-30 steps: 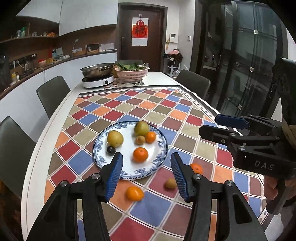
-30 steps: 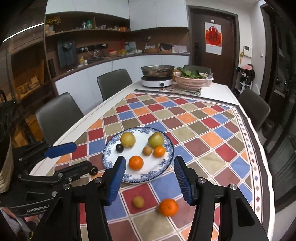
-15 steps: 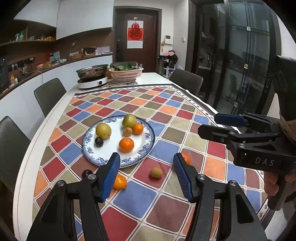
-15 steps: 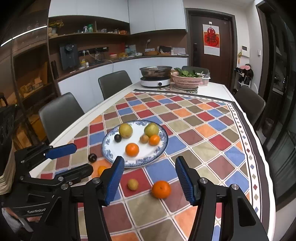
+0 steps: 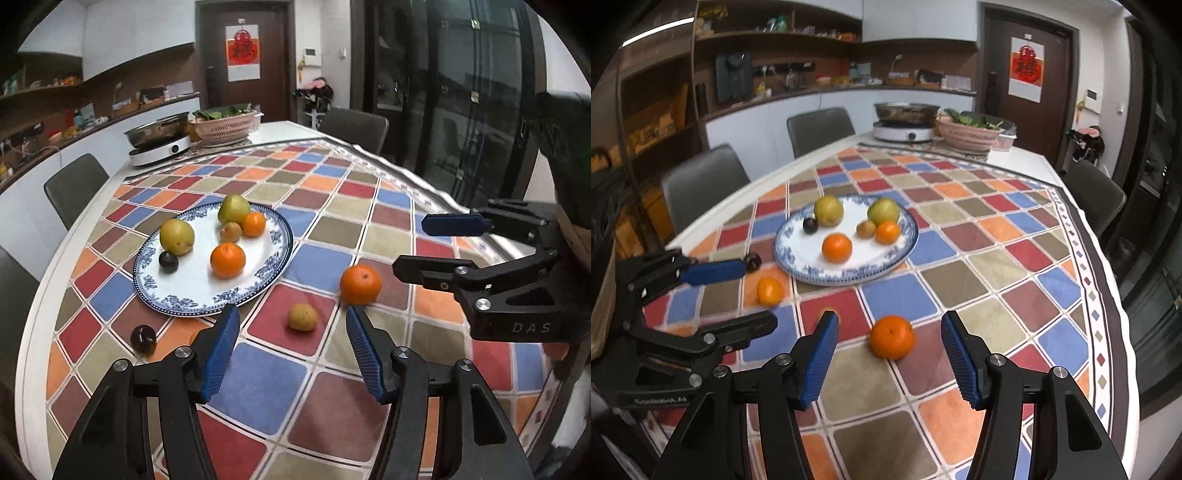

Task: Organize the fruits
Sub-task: 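Move the right tool to a mandarin orange while the left tool approaches a small brown kiwi, then close the right tool on the orange while the left tool grasps the small kiwi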

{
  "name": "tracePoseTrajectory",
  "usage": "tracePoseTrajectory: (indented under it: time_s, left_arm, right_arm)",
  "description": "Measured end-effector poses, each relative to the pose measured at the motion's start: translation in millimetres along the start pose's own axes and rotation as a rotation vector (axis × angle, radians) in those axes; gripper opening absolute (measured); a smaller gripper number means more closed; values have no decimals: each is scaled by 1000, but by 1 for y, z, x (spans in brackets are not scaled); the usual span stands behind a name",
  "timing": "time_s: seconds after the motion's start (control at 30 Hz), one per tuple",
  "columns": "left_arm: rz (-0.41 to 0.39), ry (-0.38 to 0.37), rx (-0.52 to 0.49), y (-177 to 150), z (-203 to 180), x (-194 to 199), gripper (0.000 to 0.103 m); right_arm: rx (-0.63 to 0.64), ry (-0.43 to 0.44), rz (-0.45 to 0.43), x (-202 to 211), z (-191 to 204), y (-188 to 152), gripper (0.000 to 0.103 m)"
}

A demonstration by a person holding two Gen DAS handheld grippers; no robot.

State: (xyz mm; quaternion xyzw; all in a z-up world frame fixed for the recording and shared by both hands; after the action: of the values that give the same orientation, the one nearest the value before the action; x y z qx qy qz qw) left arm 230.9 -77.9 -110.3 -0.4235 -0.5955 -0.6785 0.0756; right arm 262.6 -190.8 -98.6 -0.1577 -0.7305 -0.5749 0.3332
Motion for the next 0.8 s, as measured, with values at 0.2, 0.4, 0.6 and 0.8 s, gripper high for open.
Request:
tracePoseTrajectory:
  time_s: [0.2,0.4,0.6,0.8]
  left_arm:
    - [38,-20,-47,-7,1,-18,59]
    - [81,-56,-37,-14,1,-38,56]
    - [118,-62,-25,-19,4,-58,51]
    - [144,-72,-17,-21,5,-71,45]
  right_arm:
    - [62,-8,41,-15,5,-15,58]
    - [61,11,68,-28,7,-23,58]
    - [39,29,114,-49,4,-34,58]
    - [40,33,122,-58,6,-37,58]
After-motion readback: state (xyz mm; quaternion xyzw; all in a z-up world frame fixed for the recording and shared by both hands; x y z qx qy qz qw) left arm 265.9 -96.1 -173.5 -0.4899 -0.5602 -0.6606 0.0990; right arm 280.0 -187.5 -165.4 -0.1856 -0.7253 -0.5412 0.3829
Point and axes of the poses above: each gripper's, at about its wrist camera, not at the fingertips, and x roughly against the way its jaws point, z to its left, y to its top, the point moved 10 cm from there along -x, roughly the way its jaws point, and after that the axes turned 8 degrees about -y, right-handed, at the moved point
